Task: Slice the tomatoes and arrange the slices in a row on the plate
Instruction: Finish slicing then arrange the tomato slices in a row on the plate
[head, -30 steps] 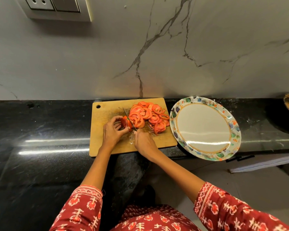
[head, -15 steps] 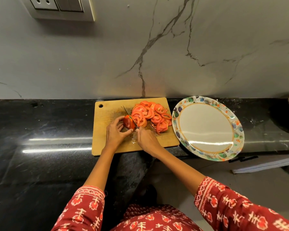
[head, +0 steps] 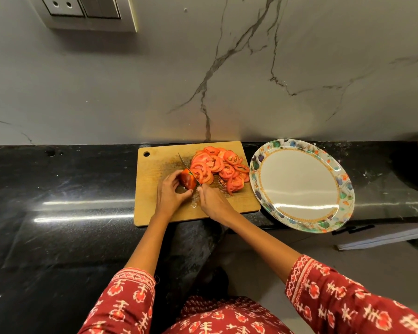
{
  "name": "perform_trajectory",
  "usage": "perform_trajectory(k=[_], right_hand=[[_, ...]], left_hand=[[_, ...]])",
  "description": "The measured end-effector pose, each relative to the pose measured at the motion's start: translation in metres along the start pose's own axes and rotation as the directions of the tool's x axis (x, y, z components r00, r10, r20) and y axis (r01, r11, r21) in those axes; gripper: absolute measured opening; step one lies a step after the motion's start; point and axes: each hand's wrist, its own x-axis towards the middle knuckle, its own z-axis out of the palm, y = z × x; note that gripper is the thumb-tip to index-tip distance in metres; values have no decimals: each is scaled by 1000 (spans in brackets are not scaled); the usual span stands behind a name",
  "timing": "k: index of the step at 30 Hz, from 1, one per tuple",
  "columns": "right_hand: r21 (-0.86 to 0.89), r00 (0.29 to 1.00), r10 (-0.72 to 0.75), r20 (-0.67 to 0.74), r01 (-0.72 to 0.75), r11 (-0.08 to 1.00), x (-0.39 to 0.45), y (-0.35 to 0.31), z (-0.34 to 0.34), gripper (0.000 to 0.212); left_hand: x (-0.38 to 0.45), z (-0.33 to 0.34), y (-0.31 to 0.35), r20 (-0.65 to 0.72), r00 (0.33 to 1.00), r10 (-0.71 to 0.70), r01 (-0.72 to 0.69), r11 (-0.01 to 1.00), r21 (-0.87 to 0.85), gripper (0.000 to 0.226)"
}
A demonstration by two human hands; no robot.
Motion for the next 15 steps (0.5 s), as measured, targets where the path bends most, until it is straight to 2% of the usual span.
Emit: perform_trajectory(k=[3, 6, 10, 15], right_hand=[[1, 1000, 12, 1, -12, 1000, -6, 8, 0, 36], [6, 1000, 24, 5, -24, 1000, -9, 10, 1, 36], [54, 1000, 31, 6, -31, 998, 0, 2, 3, 36], [57, 1000, 11, 6, -12, 998, -7, 3, 4, 33]], left_hand=[[2, -2, -2, 31, 999, 40, -41, 998, 42, 65], [1, 1, -6, 4, 998, 66, -66, 996, 67, 65], [-2, 3, -5, -49, 998, 41, -37, 996, 76, 69], [-2, -2, -3, -37, 998, 56, -52, 993, 103, 69]])
